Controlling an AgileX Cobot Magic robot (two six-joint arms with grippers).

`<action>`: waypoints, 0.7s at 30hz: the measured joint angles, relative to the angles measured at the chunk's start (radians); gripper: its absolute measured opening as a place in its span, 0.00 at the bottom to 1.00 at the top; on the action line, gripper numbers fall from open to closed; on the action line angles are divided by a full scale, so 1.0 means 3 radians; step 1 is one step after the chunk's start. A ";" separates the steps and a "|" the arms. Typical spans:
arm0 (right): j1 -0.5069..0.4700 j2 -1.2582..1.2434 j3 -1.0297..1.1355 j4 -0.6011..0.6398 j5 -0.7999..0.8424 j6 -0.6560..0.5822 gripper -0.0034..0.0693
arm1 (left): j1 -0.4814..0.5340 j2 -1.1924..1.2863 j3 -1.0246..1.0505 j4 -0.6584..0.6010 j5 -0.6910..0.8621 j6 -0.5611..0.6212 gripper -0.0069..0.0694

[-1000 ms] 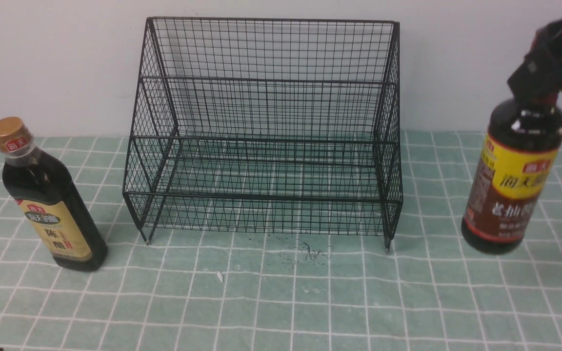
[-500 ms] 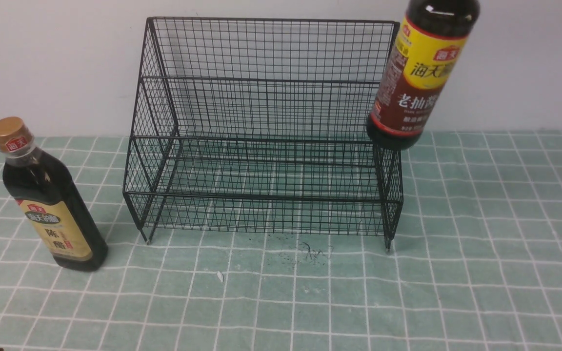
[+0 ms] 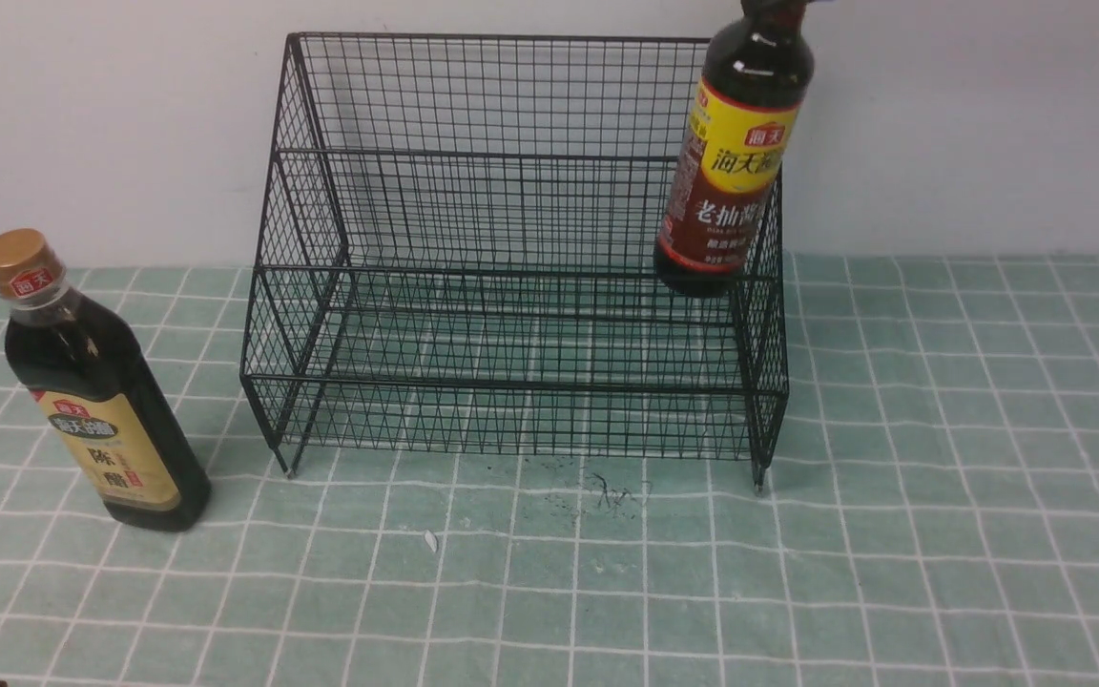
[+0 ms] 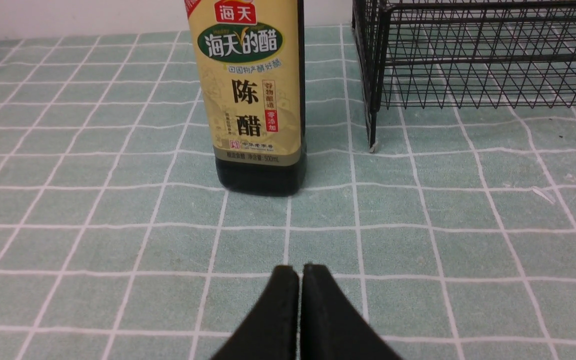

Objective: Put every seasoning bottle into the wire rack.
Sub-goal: Use the right arm to put the condiment bottle back on the shelf

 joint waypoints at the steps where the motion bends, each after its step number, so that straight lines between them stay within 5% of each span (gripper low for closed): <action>1: 0.0000 0.0014 0.0000 -0.0003 0.0000 -0.0006 0.43 | 0.0000 0.0000 0.0000 0.0000 0.0000 0.0000 0.08; 16: 0.0024 0.0434 -0.0053 -0.0056 0.0197 -0.0188 0.44 | 0.0000 0.0000 0.0000 0.0000 0.0000 0.0000 0.08; 21: 0.0074 0.0354 -0.0064 -0.0142 0.0261 -0.0179 0.62 | 0.0000 0.0000 0.0000 0.0000 0.0000 0.0000 0.08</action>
